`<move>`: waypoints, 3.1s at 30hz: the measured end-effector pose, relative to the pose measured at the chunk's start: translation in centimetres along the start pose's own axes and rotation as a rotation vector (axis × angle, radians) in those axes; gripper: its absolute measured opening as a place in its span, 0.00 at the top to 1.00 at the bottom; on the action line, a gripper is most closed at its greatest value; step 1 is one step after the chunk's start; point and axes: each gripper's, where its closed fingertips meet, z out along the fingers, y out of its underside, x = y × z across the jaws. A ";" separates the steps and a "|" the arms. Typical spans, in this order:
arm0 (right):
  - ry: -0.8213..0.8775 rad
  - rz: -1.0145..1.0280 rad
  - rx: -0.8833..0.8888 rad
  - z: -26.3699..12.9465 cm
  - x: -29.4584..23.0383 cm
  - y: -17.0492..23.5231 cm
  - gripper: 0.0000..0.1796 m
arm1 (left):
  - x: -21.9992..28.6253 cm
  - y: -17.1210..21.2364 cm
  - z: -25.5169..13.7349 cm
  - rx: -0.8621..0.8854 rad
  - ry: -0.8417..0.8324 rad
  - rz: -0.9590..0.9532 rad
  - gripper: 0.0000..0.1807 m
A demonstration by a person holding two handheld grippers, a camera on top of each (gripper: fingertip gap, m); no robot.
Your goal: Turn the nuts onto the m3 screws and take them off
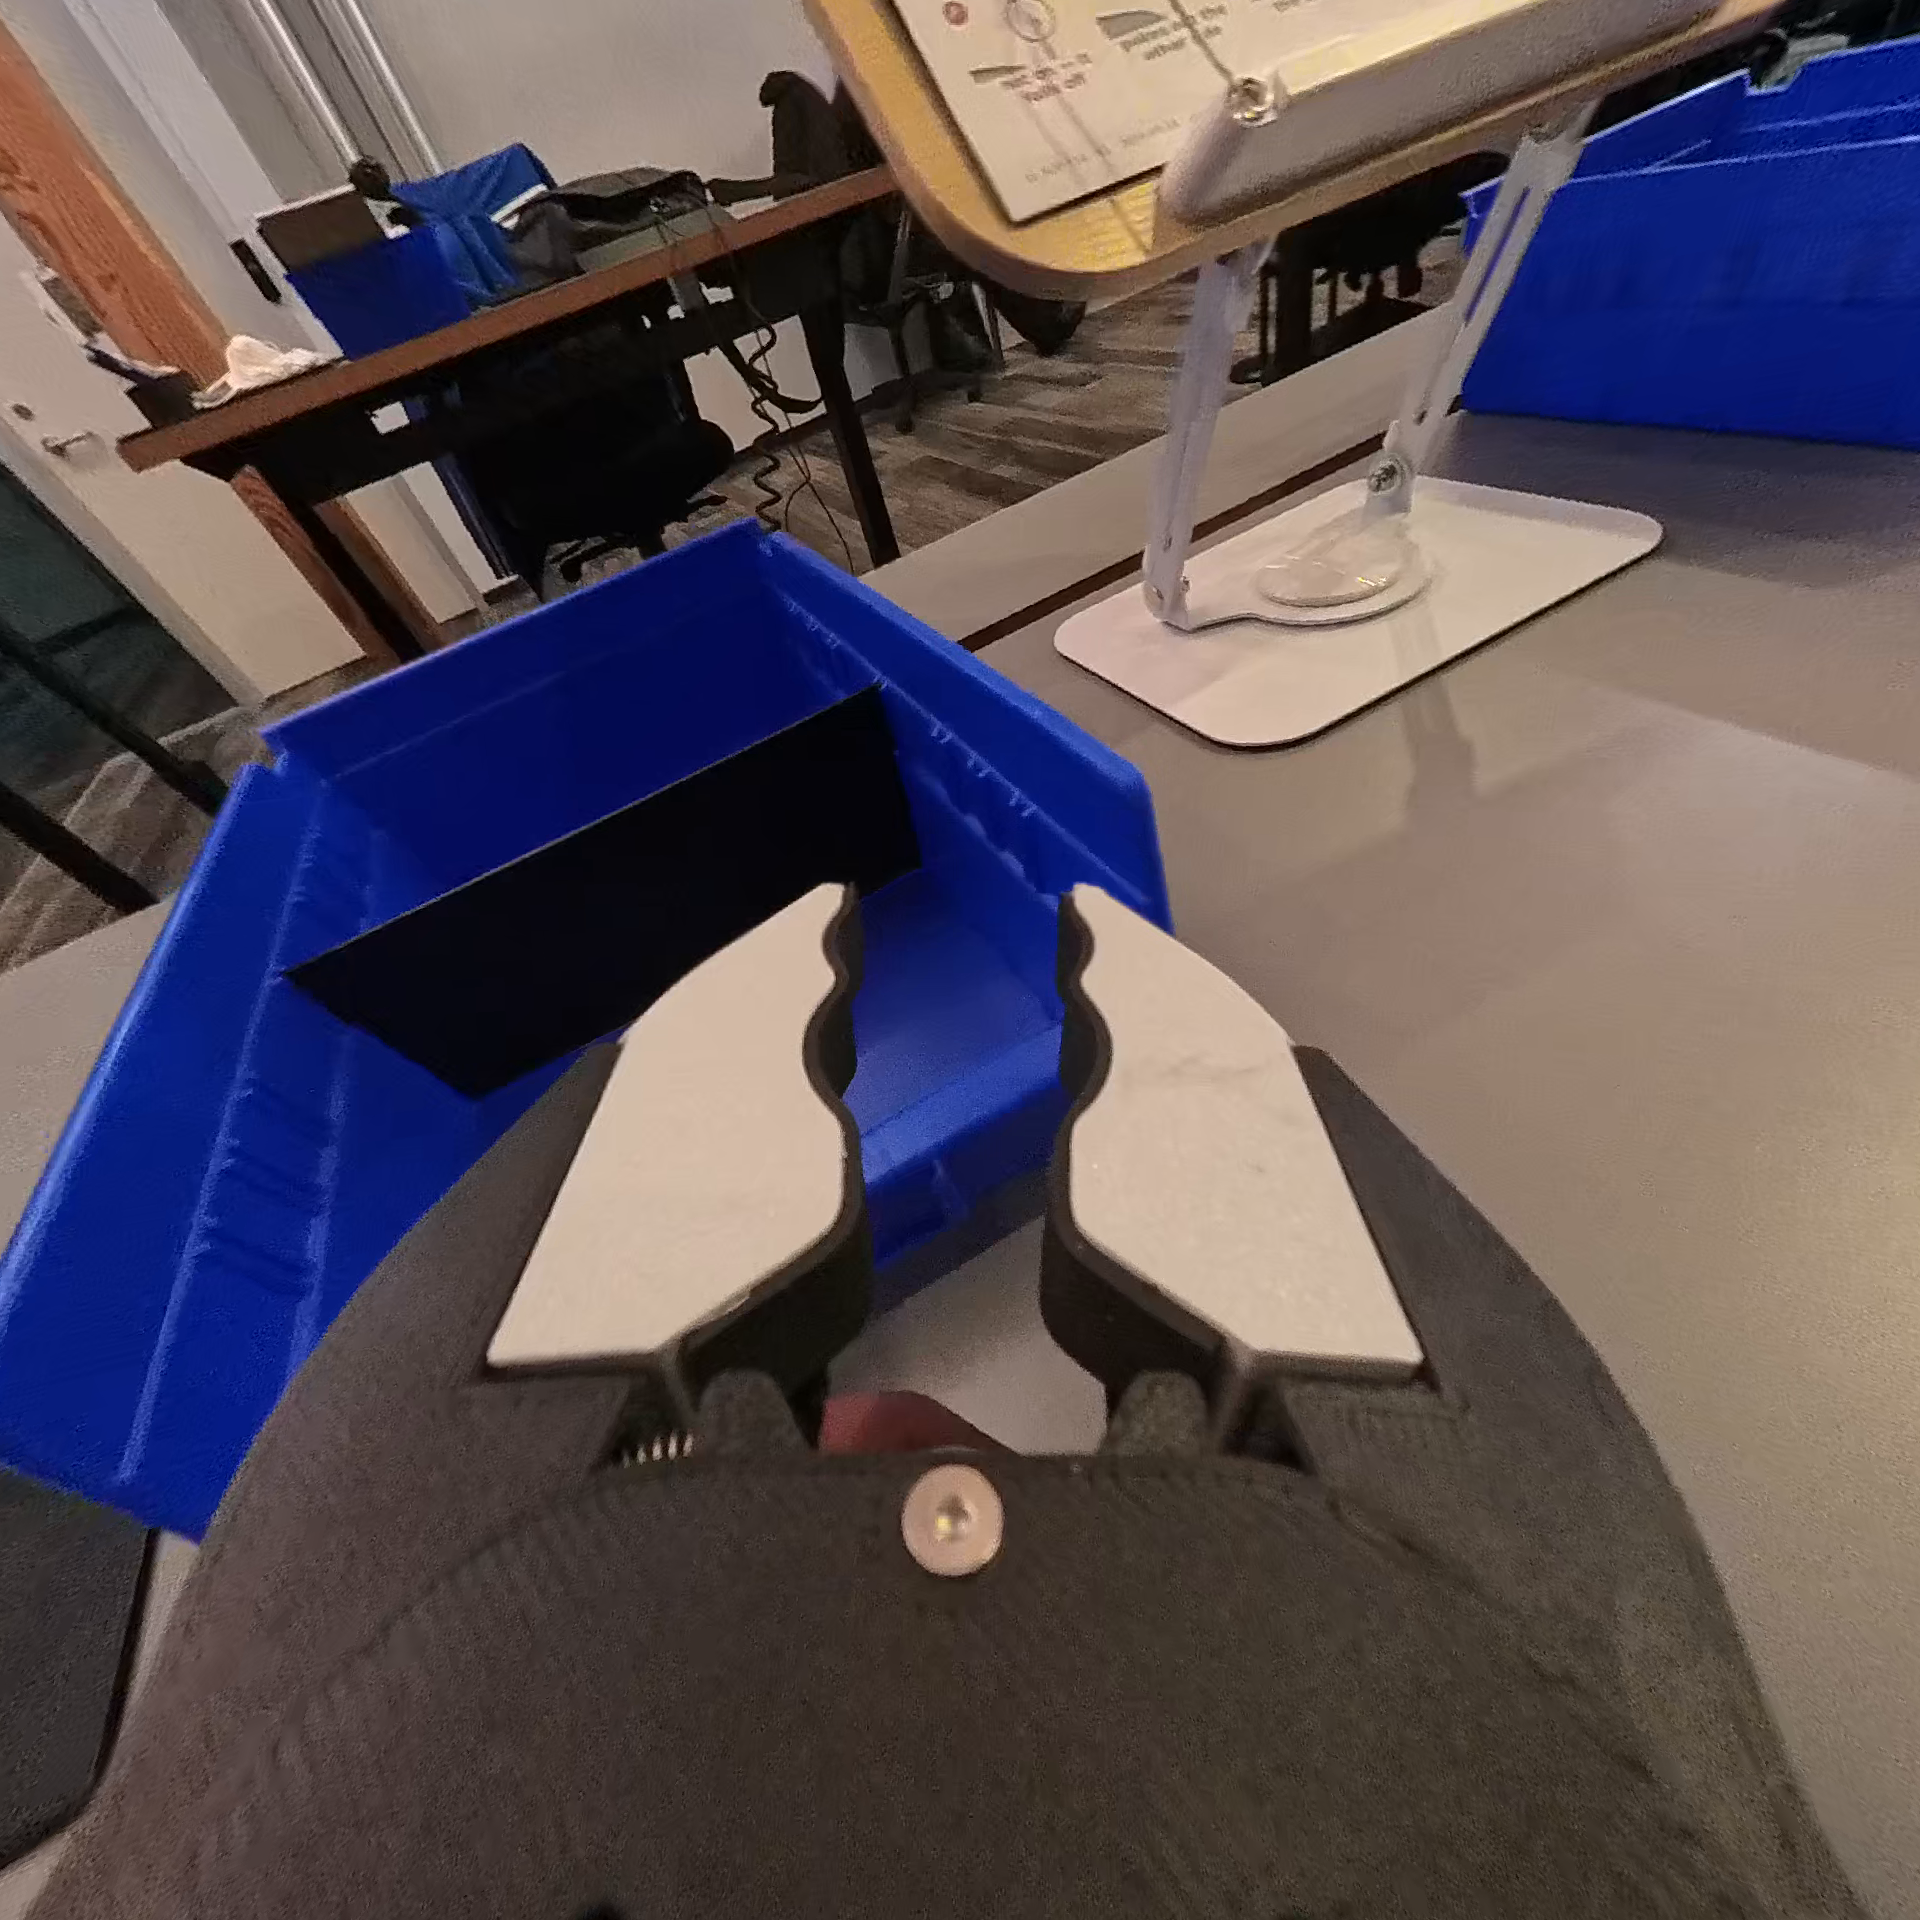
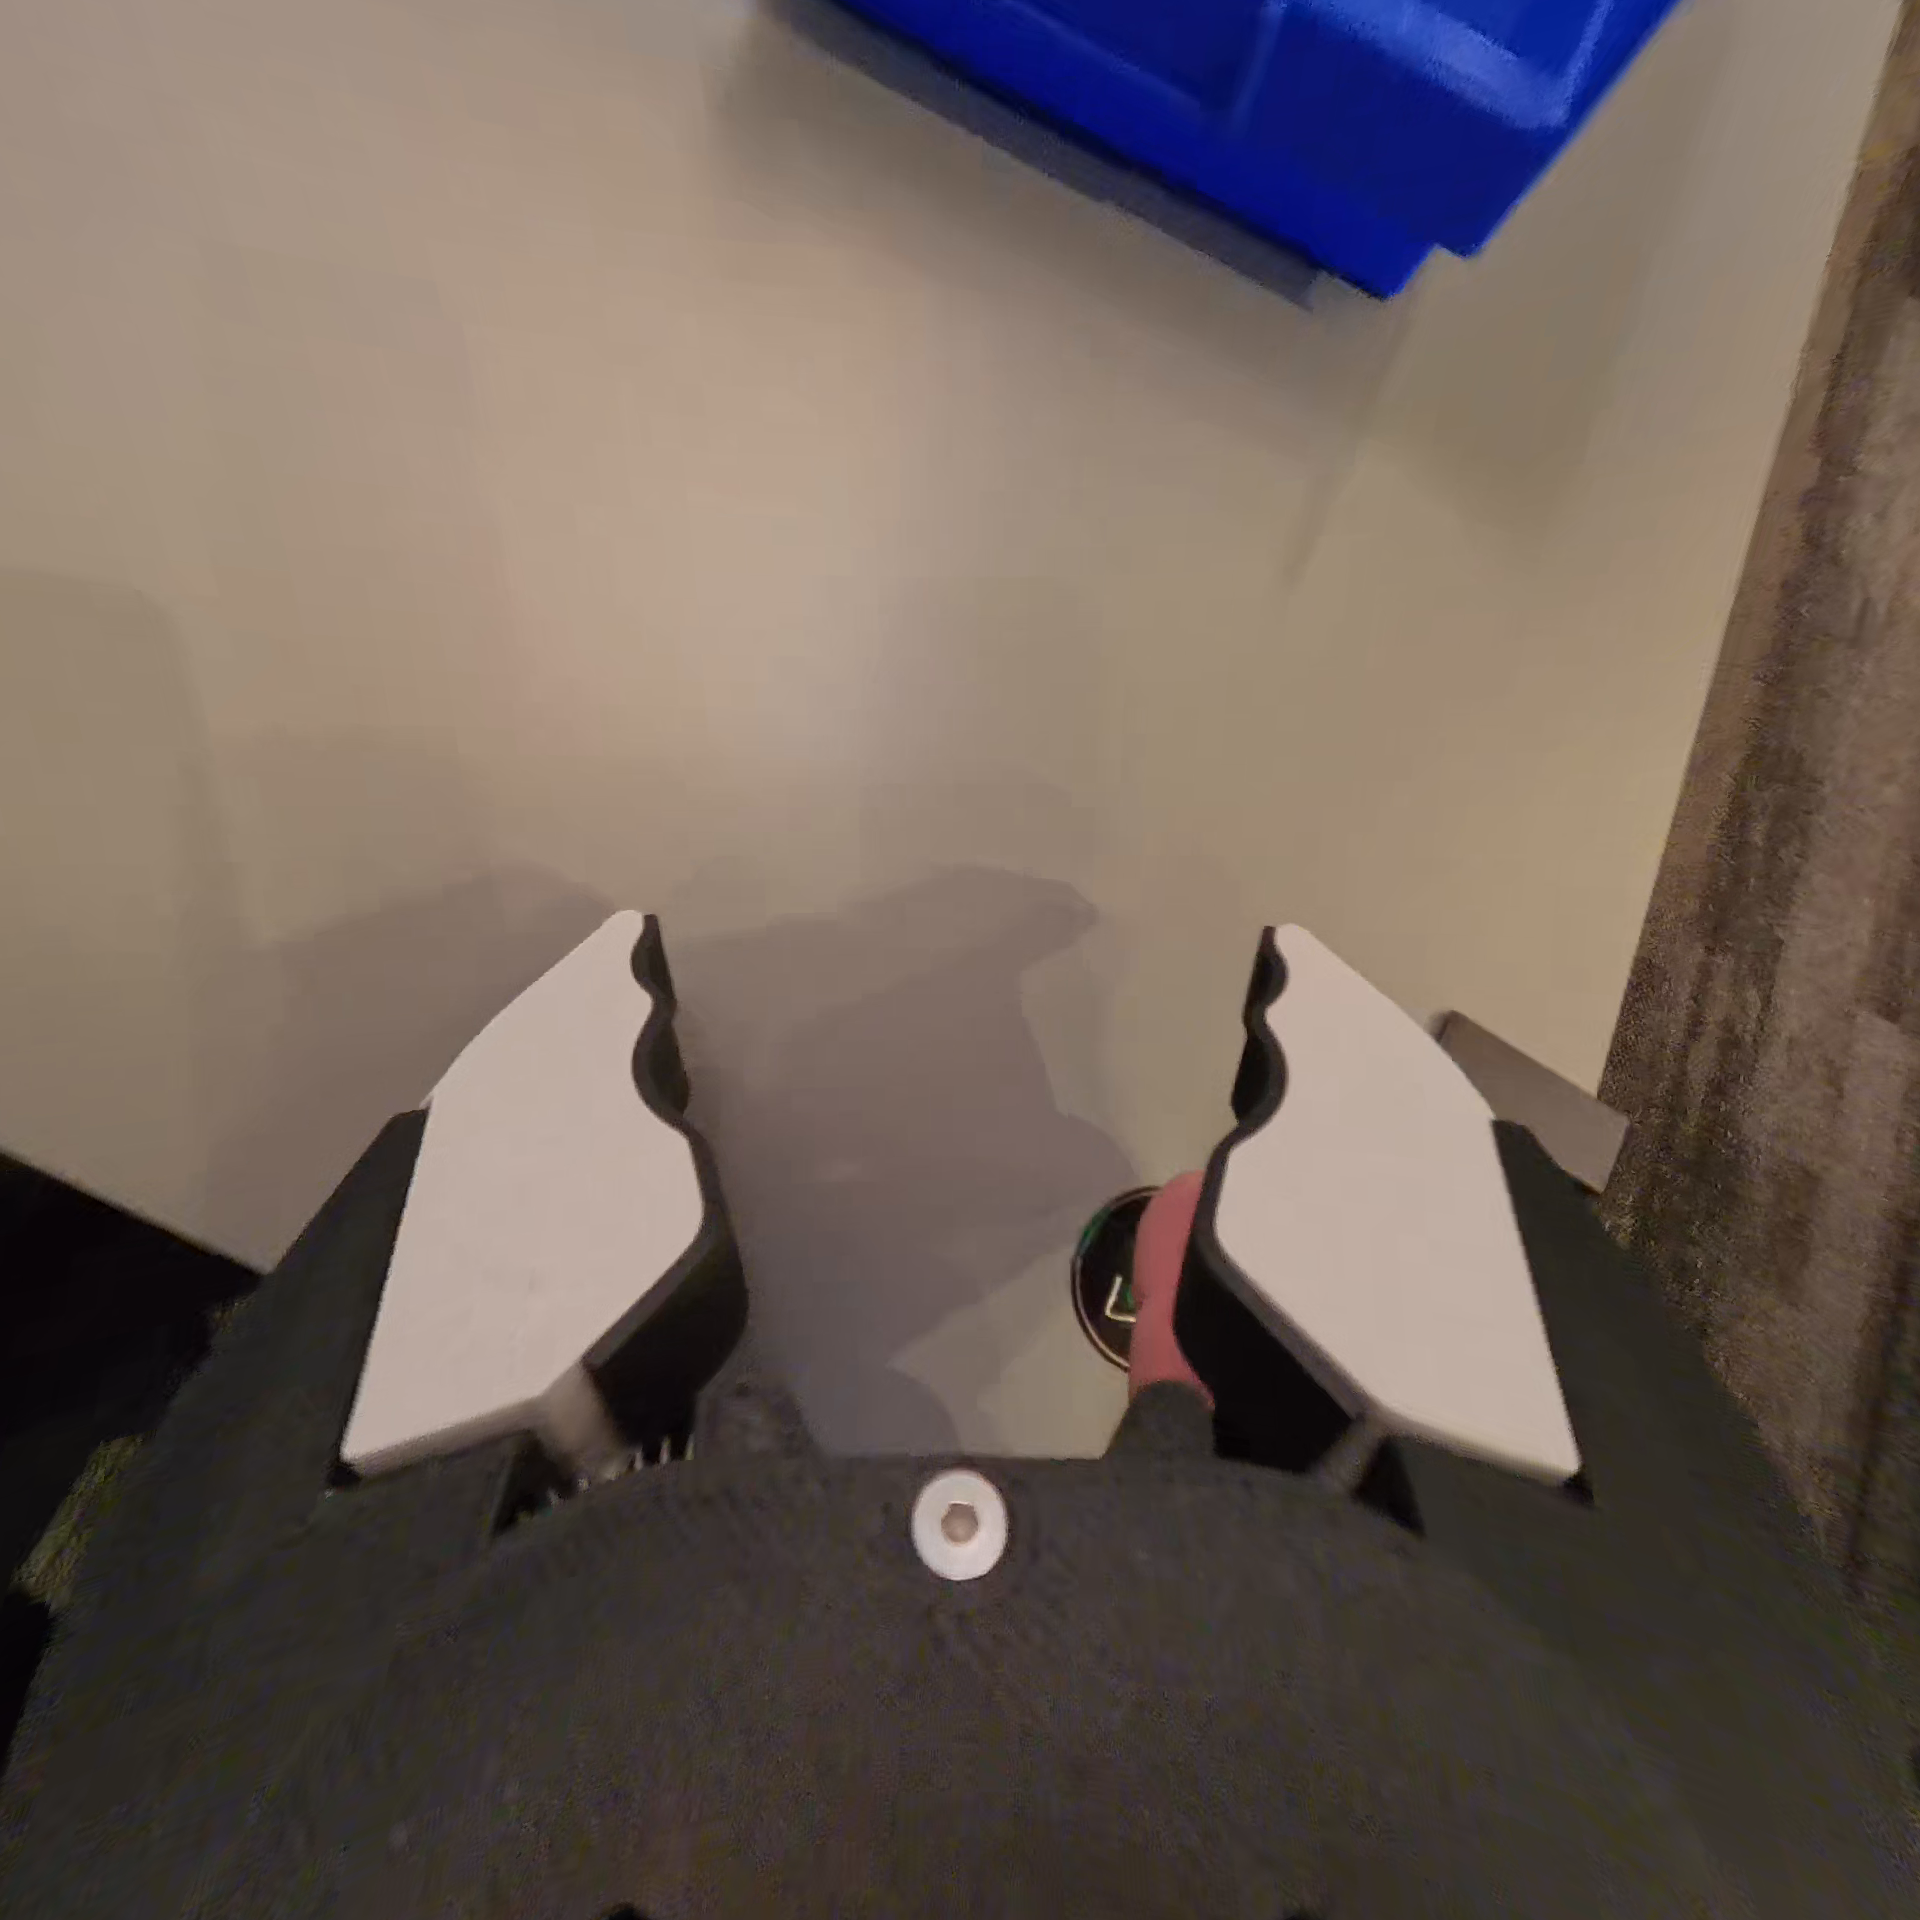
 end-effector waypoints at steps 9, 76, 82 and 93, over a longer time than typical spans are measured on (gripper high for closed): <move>0.064 0.069 0.004 0.6 3.1 2.6 0.28 | 0.5 1.4 -0.6 -0.031 0.028 -0.003 0.81; -0.730 -0.374 0.512 12.6 -21.4 -24.9 0.64 | -17.3 7.5 13.7 -1.207 0.428 0.512 0.89; -0.742 -0.364 0.564 11.7 -20.9 -24.8 0.65 | -17.3 8.7 12.8 -1.364 0.452 0.656 0.87; -0.747 -0.349 0.639 10.5 -20.2 -24.8 0.65 | -19.2 11.0 11.7 -1.594 0.576 1.039 0.90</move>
